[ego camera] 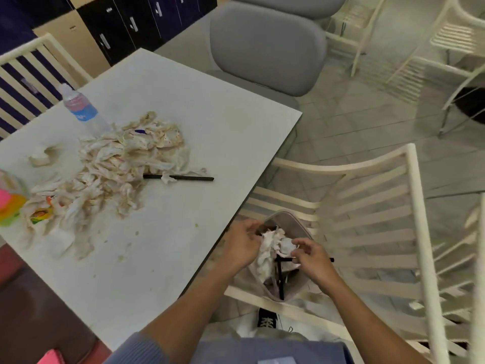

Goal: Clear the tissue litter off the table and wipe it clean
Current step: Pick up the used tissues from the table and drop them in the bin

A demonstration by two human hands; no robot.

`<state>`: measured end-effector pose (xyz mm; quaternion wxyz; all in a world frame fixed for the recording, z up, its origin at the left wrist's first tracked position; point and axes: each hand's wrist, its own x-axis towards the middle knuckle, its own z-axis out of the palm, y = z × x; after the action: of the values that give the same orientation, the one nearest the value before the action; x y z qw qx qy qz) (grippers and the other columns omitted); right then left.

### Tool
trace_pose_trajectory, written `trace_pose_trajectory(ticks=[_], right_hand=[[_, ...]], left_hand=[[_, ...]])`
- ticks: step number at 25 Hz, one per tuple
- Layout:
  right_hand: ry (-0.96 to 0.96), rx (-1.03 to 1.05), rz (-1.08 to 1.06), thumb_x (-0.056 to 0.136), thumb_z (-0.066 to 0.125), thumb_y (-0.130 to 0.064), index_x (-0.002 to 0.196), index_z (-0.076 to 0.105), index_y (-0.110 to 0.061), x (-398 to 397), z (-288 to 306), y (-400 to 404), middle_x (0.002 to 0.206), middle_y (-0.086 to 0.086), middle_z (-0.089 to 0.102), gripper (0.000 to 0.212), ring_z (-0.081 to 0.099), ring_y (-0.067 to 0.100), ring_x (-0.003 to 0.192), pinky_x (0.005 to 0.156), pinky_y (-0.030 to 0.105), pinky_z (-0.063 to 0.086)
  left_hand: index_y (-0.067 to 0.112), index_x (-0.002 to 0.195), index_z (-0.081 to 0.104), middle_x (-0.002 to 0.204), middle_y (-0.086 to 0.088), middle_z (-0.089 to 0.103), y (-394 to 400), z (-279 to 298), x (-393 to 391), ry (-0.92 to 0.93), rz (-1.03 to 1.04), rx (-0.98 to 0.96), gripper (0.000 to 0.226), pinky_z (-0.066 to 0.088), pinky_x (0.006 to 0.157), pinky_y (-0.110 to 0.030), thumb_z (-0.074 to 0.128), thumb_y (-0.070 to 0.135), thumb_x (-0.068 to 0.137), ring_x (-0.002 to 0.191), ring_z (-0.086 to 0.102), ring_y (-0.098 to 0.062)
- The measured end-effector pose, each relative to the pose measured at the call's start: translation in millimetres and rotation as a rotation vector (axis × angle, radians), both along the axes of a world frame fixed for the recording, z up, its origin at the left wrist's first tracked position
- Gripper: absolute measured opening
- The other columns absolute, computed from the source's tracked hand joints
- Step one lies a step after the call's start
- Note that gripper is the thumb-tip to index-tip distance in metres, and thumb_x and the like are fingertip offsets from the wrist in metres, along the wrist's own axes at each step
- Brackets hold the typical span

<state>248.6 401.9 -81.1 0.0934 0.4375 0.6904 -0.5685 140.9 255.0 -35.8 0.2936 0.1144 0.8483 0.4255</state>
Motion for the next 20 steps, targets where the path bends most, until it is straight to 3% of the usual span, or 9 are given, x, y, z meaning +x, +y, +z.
trace_pose_trajectory(ticks=[4, 9, 13, 20], right_hand=[[0.015, 0.032, -0.017, 0.088, 0.056, -0.002, 0.105, 0.065, -0.017, 2.9, 1.2, 15.4, 0.082, 0.006, 0.066, 0.024, 0.063, 0.022, 0.072, 0.068, 0.031, 0.049], [0.060, 0.052, 0.082, 0.089, 0.055, -0.008, 0.098, 0.065, -0.024, -25.4, 5.2, 0.6, 0.085, 0.008, 0.069, 0.021, 0.066, 0.023, 0.075, 0.073, 0.039, 0.053], [0.114, 0.067, 0.203, 0.092, 0.051, -0.010, 0.099, 0.063, -0.027, -63.5, 20.3, -29.1, 0.080, 0.008, 0.068, 0.022, 0.063, 0.022, 0.071, 0.055, 0.028, 0.046], [0.212, 0.143, 0.386, 0.091, 0.053, -0.013, 0.101, 0.063, -0.028, -150.4, 47.1, -102.5, 0.084, 0.001, 0.064, 0.021, 0.064, 0.019, 0.075, 0.062, 0.025, 0.046]], left_hand=[[0.022, 0.109, 0.067, 0.100, 0.008, 0.062, 3.4, -4.6, 1.2, -0.009, 0.006, -0.057, 0.029, 0.040, 0.067, -0.006, 0.060, 0.006, 0.086, 0.081, 0.057, 0.000], [0.024, 0.102, 0.071, 0.094, 0.010, 0.063, -13.7, -1.0, -9.9, -0.019, 0.078, -0.043, 0.018, 0.045, 0.062, -0.010, 0.066, 0.019, 0.086, 0.078, 0.058, 0.003], [0.026, 0.097, 0.072, 0.094, 0.008, 0.067, -43.6, 3.3, -27.1, -0.006, 0.128, -0.048, 0.014, 0.044, 0.065, -0.012, 0.066, 0.022, 0.085, 0.081, 0.062, -0.002], [0.030, 0.102, 0.069, 0.100, 0.012, 0.065, -126.9, 13.3, -73.3, 0.062, 0.234, -0.092, 0.015, 0.049, 0.071, -0.014, 0.064, 0.026, 0.088, 0.084, 0.063, -0.002]])
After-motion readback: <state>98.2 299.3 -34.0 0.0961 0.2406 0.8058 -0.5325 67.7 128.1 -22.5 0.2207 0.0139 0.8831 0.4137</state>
